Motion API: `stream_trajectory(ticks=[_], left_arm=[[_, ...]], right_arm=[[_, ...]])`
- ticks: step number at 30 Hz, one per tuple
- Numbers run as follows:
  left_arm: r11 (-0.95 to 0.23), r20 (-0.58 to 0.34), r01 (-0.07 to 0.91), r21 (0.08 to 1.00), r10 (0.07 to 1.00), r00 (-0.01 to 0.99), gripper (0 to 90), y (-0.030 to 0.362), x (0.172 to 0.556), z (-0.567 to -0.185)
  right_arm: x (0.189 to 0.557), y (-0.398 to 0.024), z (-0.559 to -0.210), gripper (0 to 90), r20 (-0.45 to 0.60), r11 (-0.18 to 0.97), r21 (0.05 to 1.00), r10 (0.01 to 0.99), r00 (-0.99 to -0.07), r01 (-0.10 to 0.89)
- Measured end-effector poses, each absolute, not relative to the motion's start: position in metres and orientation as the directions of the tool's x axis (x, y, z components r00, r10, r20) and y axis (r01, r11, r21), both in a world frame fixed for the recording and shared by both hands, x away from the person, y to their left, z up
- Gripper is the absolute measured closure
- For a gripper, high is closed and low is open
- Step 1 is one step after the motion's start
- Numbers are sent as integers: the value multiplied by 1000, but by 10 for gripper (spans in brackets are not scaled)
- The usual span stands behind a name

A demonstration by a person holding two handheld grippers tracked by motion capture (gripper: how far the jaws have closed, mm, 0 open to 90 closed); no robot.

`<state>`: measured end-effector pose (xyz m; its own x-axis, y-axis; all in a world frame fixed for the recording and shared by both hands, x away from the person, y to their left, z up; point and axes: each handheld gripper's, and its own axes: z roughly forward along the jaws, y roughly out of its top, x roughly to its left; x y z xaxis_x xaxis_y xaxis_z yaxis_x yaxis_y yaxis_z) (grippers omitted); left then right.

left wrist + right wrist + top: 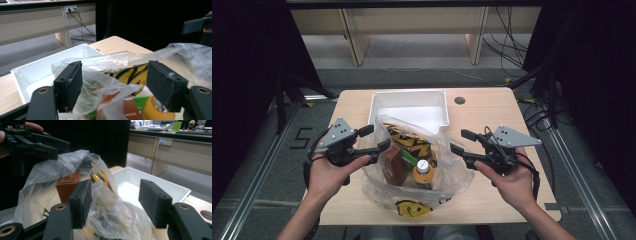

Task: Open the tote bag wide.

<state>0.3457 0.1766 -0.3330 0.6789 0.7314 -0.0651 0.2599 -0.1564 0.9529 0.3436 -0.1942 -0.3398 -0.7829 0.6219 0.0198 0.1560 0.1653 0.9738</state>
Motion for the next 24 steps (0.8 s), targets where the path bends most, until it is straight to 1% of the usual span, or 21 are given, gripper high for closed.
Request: stream_trajectory(ticks=[1, 4, 5, 8, 12, 13, 15, 16, 17, 18, 19, 20, 22, 24], left_arm=[[-162, -68, 264, 951, 723, 688, 275, 176, 344, -333], [-164, -70, 266, 950, 718, 693, 282, 175, 342, -334], [-176, -63, 268, 947, 718, 693, 289, 175, 342, -335], [-201, -43, 272, 941, 726, 686, 347, 175, 345, -338], [-224, -10, 260, 939, 738, 674, 380, 174, 347, -338], [-239, 5, 258, 936, 744, 669, 403, 174, 349, -338], [-238, -4, 269, 933, 744, 668, 429, 175, 351, -339], [-238, -4, 269, 933, 744, 668, 445, 175, 351, -339], [-246, 3, 274, 930, 749, 663, 464, 176, 352, -340], [-248, 2, 277, 929, 748, 663, 475, 177, 352, -340], [-248, 2, 277, 929, 748, 663, 486, 177, 352, -340], [-248, 2, 277, 928, 748, 664, 487, 177, 353, -339], [-240, -5, 275, 931, 746, 666, 472, 178, 351, -338], [-216, -20, 267, 939, 742, 671, 420, 180, 347, -335]], right_arm=[[344, -192, -340, 438, 50, 141, 976, 597, -800, 166], [343, -189, -340, 434, 55, 148, 973, 589, -806, 175], [342, -186, -341, 429, 43, 157, 974, 577, -816, 163], [339, -179, -343, 427, 49, 161, 973, 563, -825, 168], [340, -174, -347, 428, 21, 204, 966, 553, -833, 160], [341, -170, -350, 446, 8, 217, 964, 561, -828, 156], [341, -169, -353, 494, 11, 237, 957, 549, -836, 168], [341, -169, -353, 494, 11, 237, 957, 549, -836, 168], [341, -168, -354, 540, 5, 255, 951, 555, -832, 176], [343, -169, -355, 569, -10, 268, 950, 543, -840, 162], [342, -168, -355, 589, 16, 263, 946, 546, -838, 189], [342, -168, -356, 602, 7, 274, 943, 553, -833, 189], [342, -167, -357, 612, 9, 259, 948, 562, -827, 186], [342, -169, -357, 616, 22, 277, 939, 545, -838, 205]])
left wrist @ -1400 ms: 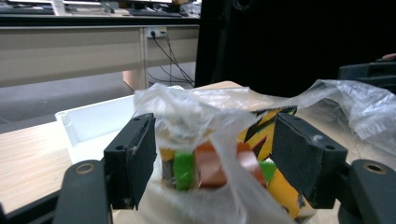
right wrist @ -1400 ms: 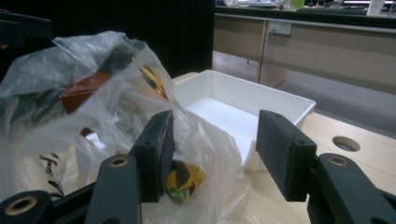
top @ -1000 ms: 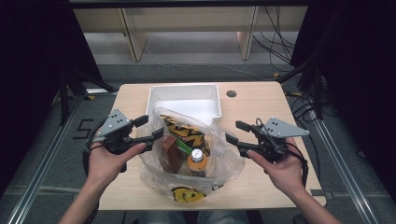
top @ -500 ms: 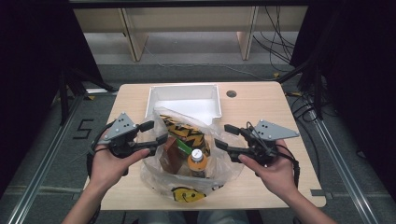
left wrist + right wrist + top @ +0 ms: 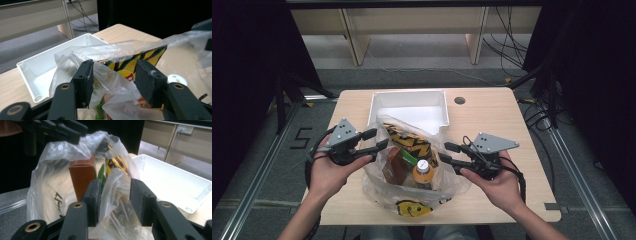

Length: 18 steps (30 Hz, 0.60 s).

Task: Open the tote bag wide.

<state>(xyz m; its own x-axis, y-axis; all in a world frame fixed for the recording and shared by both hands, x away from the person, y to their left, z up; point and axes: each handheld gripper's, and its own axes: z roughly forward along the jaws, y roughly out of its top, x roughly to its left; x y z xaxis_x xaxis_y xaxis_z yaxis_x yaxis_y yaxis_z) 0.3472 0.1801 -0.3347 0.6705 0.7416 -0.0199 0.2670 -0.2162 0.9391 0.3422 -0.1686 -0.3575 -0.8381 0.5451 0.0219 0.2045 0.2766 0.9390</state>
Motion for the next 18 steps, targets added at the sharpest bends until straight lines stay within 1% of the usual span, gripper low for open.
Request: stream_trajectory(ticks=[1, 2, 3, 5, 8, 9, 10, 11, 13, 14, 15, 16, 18], left_arm=[[-209, -26, 265, 941, 737, 675, 397, 182, 342, -332], [-209, -26, 265, 941, 737, 675, 377, 182, 342, -332], [-210, -29, 268, 940, 735, 678, 360, 182, 341, -332], [-225, -24, 276, 934, 733, 680, 330, 182, 339, -333], [-238, -13, 281, 930, 742, 670, 306, 182, 342, -336], [-249, 0, 280, 927, 748, 663, 297, 181, 345, -338], [-249, 0, 280, 927, 748, 663, 295, 181, 345, -338], [-273, 23, 275, 922, 748, 664, 295, 179, 348, -340], [-285, 32, 274, 918, 743, 668, 315, 177, 352, -342], [-298, 42, 273, 915, 740, 671, 339, 176, 354, -342], [-314, 54, 274, 909, 740, 670, 366, 175, 355, -342], [-323, 63, 271, 907, 740, 670, 398, 174, 356, -342], [-334, 73, 270, 903, 739, 669, 467, 173, 357, -342]], right_arm=[[342, -170, -359, 593, 25, 278, 936, 559, -829, 216], [342, -170, -359, 593, 25, 278, 936, 559, -829, 216], [344, -169, -361, 569, -1, 275, 944, 560, -829, 184], [344, -168, -362, 550, 28, 267, 941, 550, -834, 207], [344, -168, -362, 545, 24, 268, 940, 560, -828, 209], [346, -168, -362, 545, -10, 280, 944, 556, -831, 177], [346, -168, -362, 547, -12, 287, 941, 561, -828, 181], [345, -168, -362, 555, 8, 286, 936, 570, -822, 207], [344, -168, -363, 565, 22, 288, 931, 568, -823, 224], [346, -168, -363, 572, -10, 299, 934, 566, -824, 195], [347, -168, -363, 582, -15, 298, 936, 561, -828, 185], [346, -168, -363, 595, 2, 293, 934, 568, -823, 205], [345, -168, -364, 610, 6, 290, 934, 571, -821, 208]])
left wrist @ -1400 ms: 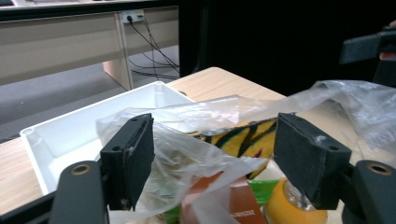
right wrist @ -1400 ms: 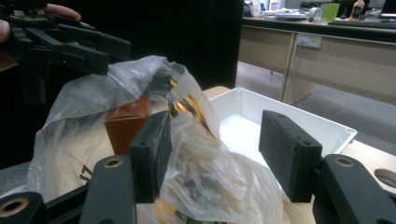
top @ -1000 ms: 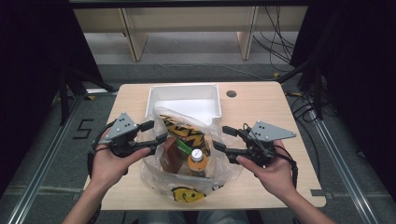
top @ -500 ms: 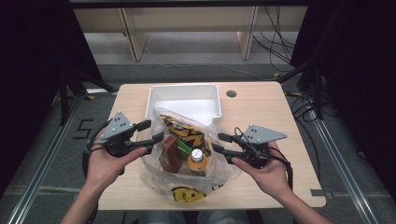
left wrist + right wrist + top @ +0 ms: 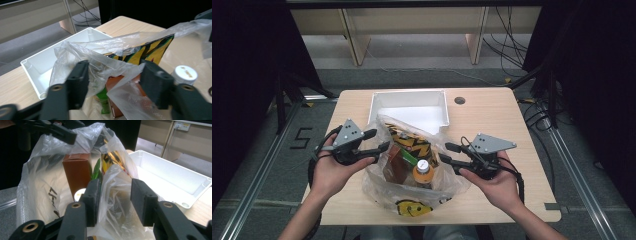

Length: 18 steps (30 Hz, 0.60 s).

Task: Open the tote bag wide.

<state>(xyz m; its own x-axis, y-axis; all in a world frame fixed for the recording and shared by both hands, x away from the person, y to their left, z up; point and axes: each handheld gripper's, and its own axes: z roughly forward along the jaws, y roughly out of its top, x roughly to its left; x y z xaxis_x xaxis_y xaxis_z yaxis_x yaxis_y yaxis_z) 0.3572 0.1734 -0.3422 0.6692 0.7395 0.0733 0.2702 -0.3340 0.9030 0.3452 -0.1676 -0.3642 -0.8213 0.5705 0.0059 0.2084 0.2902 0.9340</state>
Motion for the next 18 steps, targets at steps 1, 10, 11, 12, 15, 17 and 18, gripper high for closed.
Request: stream_trajectory(ticks=[1, 10, 11, 12, 15, 17, 18], left_arm=[[-377, 114, 262, 888, 734, 669, 508, 174, 358, -342], [-328, 66, 285, 901, 751, 657, 836, 183, 359, -342], [-302, 35, 297, 906, 752, 658, 861, 187, 359, -343], [-302, 35, 297, 906, 752, 658, 877, 187, 359, -343], [-245, -5, 305, 920, 772, 635, 893, 198, 360, -345], [-227, -18, 309, 924, 780, 625, 895, 205, 360, -347], [-223, -18, 310, 924, 785, 619, 895, 208, 359, -348]], right_arm=[[347, -168, -365, 622, -15, 304, 934, 560, -828, 189], [343, -170, -368, 753, 7, 314, 922, 571, -821, 227], [344, -171, -368, 757, -22, 331, 922, 562, -827, 201], [344, -171, -368, 757, -22, 331, 922, 562, -827, 201], [345, -170, -369, 769, -39, 331, 925, 573, -819, 188], [345, -172, -369, 790, -54, 345, 919, 586, -808, 189], [346, -171, -370, 800, -65, 342, 923, 591, -804, 177]])
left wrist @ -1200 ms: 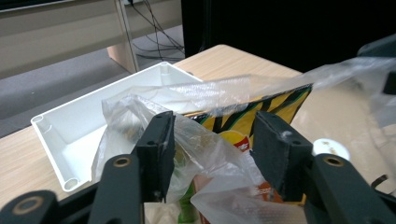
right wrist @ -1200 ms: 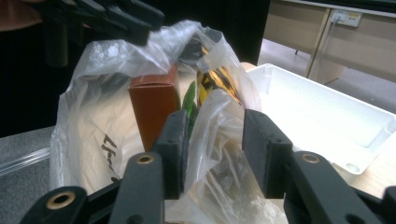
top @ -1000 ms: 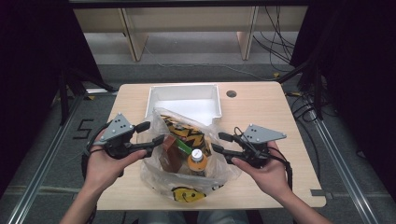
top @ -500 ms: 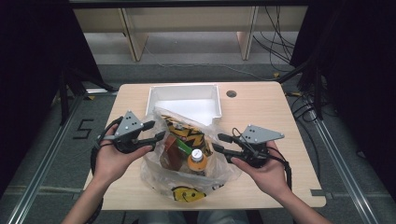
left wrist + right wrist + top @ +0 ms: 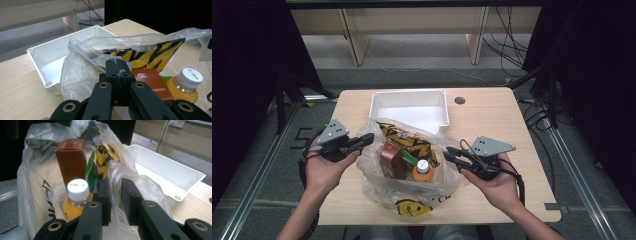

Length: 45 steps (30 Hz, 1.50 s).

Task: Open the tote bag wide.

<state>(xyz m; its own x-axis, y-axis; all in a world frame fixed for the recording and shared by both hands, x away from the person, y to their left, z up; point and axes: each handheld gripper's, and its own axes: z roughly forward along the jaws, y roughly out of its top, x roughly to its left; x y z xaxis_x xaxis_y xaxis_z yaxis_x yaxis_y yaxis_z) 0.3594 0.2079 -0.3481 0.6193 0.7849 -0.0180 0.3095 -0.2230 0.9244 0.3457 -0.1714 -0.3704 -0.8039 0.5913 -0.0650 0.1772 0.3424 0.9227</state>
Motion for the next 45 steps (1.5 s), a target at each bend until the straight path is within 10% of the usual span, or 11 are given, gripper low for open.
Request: stream_trajectory(ticks=[27, 45], left_arm=[[-44, -253, 478, 877, 803, 539, 893, 238, 361, -422], [-103, -172, 467, 878, 843, 510, 873, 235, 380, -443]], right_arm=[[364, -170, -403, 825, -30, 423, 856, 614, -789, 297], [382, -170, -424, 785, -52, 486, 799, 643, -764, 354]])
